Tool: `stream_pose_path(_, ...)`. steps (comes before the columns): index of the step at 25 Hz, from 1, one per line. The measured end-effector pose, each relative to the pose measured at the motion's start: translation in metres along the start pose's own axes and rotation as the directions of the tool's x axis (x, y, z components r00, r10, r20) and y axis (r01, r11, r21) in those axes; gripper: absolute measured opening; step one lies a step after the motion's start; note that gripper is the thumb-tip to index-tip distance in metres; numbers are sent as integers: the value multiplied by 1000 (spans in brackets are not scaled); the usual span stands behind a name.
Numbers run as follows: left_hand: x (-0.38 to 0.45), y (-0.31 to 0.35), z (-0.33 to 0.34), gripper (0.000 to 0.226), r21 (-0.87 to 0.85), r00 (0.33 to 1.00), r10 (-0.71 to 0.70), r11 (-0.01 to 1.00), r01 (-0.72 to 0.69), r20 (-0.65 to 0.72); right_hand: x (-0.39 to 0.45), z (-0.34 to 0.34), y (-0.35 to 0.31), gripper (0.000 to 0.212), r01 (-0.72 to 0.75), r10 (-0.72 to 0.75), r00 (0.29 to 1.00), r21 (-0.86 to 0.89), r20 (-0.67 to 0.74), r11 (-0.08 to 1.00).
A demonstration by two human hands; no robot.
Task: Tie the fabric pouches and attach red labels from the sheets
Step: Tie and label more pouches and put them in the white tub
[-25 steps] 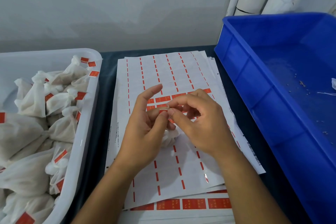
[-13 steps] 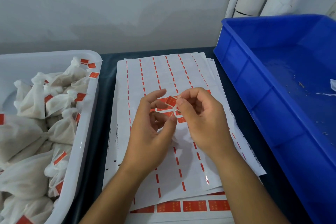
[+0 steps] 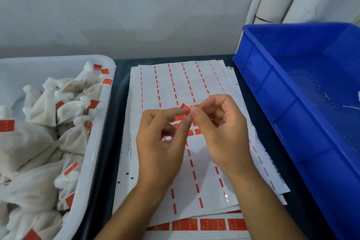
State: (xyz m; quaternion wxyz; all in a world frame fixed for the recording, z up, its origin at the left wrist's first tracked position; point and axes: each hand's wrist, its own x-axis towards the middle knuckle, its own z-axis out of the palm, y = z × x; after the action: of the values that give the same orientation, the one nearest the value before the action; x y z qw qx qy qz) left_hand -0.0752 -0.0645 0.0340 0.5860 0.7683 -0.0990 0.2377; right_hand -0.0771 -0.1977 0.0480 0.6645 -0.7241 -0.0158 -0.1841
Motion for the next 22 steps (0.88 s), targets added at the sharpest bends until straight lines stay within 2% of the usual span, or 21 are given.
stream_pose_path(6, -1, 0, 0, 15, 56, 1000, -2, 998, 4, -31, 0, 0, 1, 16, 17, -17, 1000, -12, 16, 1000)
stream_pose_path(11, 0, -1, 1, 11, 58, 998, -62, 996, 62, -12, 3, -3, 4, 29, 11, -4, 997, -94, 74, 995)
stream_pose_path(14, 0, -2, 1, 2, -3, 990, -134, 991, 134, 36, 7, -8, 5, 25, -15, 29, 980, -71, 199, 997)
stream_pose_path(16, 0, -2, 3, 8, -48, 975, -209, 976, 213, 76, 8, -9, 5, 13, 0, 12, 971, -51, 239, 999)
stream_pose_path(20, 1, -4, 0, 1, -128, 940, -286, 941, 312, 185, 7, -9, 4, 9, -6, 22, 979, -83, 201, 997)
stream_pose_path(22, 0, -5, -4, 22, -147, 921, -263, 938, 314, 286, 6, -10, 2, 11, -53, 61, 986, -58, 155, 997)
